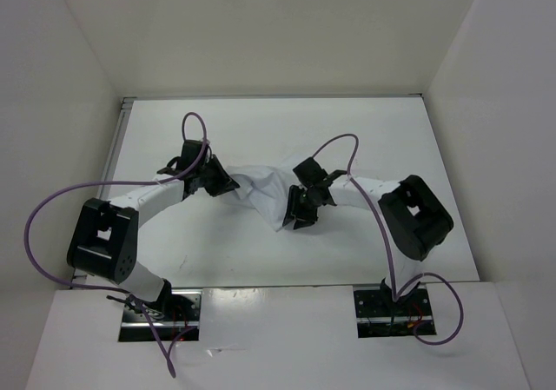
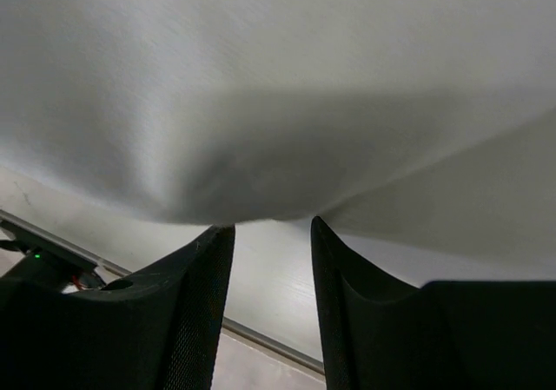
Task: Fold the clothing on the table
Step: Move the skirt to the center of the board
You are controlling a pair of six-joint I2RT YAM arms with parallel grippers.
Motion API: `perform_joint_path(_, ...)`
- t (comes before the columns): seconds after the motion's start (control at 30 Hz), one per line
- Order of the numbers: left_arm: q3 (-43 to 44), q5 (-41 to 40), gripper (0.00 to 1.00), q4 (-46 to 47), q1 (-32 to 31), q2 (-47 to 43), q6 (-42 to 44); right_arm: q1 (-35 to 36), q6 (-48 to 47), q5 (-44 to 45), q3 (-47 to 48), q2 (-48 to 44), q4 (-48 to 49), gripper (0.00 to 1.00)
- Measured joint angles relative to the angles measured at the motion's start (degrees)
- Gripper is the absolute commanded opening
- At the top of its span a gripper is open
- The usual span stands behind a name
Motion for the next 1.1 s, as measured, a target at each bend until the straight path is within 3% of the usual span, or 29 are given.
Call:
perform_joint_path(0.23,-0.52,-0.02,0.0,-0.04,0.07,-0.52,0.02,0.0,1.88,-2.93,1.55,3.13,4.94,0.4)
perform_joint_path(0.5,-1.03,-0.02,0.0,-0.02,0.13,-0.96,-0.02,0.87,2.21,-2.12,4.79,7.06,6.78,0.0)
perform_joint_path(0.7,-1.6,0.61,0.0,0.02,0.63,-1.18,0.22,1.77,0.52,13.88,4.72,3.02,2.23,0.0)
perform_joint_path(0.9,-2.45,2.54,0.0,-0.68,1.62,-2.51,2.14,0.09,-2.64,31.82,6.16,-2.1,-9.53,0.0)
perform_joint_path(1.1,-5.68,6.62,0.0,-1.03,1.62,-2.95,4.35,-1.53,-5.14,40.22,8.17,-2.89,-15.63,0.0)
